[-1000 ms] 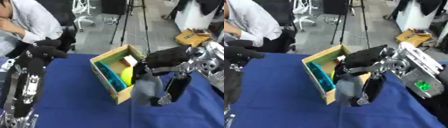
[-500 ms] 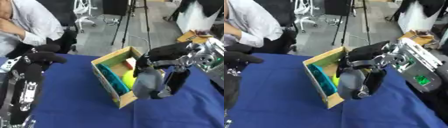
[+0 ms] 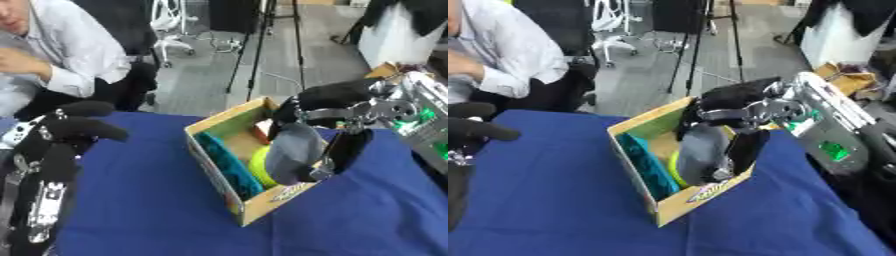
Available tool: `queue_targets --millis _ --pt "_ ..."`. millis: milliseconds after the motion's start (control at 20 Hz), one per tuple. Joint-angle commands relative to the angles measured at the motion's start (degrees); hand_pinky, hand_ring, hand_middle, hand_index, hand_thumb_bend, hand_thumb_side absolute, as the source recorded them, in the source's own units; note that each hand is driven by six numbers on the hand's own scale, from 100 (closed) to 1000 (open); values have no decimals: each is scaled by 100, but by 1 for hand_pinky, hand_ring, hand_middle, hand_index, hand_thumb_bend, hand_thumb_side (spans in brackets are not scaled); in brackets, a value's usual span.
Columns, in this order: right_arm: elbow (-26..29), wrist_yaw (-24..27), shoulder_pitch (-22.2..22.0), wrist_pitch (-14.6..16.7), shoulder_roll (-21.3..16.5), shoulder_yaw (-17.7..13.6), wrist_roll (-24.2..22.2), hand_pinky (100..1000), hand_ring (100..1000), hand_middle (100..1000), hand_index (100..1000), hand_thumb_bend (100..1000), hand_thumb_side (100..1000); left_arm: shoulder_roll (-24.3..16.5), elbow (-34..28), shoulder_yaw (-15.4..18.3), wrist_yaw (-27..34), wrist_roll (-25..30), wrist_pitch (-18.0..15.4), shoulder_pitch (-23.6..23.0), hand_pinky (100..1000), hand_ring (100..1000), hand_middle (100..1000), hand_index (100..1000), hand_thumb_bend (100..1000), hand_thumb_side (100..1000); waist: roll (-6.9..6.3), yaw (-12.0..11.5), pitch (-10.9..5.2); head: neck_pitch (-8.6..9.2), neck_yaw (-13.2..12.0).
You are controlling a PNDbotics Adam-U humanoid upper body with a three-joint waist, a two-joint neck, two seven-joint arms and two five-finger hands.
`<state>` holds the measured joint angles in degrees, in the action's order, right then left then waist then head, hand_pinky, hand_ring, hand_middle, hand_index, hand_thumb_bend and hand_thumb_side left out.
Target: Pick up objects on the table and place them in the box.
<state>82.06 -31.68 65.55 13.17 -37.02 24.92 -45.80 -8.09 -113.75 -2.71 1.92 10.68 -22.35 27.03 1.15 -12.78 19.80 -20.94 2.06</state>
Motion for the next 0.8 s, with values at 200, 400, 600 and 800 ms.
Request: queue_targets --millis 200,400,600,800 --pt "-530 -278 282 79 -62 -252 290 178 335 265 371 100 115 -85 -84 -42 22 48 -80 226 702 649 750 750 100 631 -6 -207 69 281 142" --pt "-744 -370 356 153 -93 -327 470 181 330 259 369 100 111 -109 -84 -48 20 70 -114 288 703 650 751 750 100 627 -11 -280 198 380 195" --pt "-968 -463 410 225 -157 -431 727 180 322 249 365 100 111 -133 -84 -55 15 92 -158 328 704 651 752 750 100 622 -38 -369 333 484 305" --pt "-1101 -524 457 307 -188 -477 950 179 316 242 393 100 111 -151 -84 -53 11 97 -186 348 704 651 752 750 100 617 -71 -393 401 537 346"
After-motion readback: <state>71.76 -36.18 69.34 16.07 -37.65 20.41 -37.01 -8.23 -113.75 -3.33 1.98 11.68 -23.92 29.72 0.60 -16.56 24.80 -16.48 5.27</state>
